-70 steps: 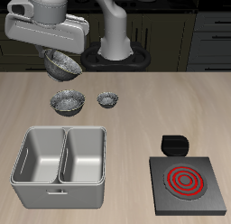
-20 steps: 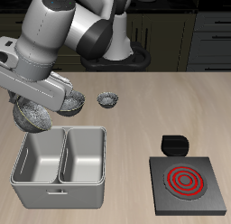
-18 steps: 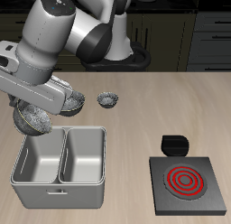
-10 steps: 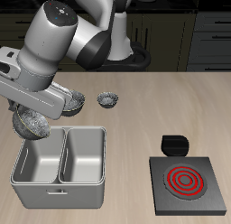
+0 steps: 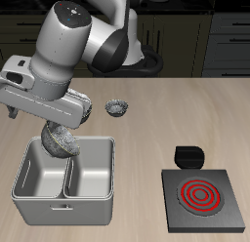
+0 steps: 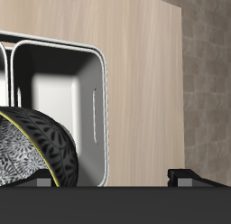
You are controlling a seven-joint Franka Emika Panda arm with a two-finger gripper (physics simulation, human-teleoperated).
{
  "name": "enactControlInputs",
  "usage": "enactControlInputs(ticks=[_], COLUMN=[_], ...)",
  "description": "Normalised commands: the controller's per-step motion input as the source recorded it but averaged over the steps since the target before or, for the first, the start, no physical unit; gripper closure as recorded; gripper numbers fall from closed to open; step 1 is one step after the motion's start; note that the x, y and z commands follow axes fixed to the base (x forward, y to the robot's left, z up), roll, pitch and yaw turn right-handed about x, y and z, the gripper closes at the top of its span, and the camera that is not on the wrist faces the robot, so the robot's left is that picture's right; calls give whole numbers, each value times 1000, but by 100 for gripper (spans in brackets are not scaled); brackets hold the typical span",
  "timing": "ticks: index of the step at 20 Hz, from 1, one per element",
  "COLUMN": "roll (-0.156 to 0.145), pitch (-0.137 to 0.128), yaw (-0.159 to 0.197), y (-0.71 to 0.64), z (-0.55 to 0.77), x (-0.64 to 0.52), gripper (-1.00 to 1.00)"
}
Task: Place the smallest bowl in the left side of the drainer and the medium bowl in the right side
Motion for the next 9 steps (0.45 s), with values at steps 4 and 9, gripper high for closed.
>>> enactControlInputs(ticks=[4,9], roll=[32,36], pitch=[-11,-32], yaw=[17,-17], y=[143,181], z=[29,122], x=[-113,-185], gripper=[-100,-100])
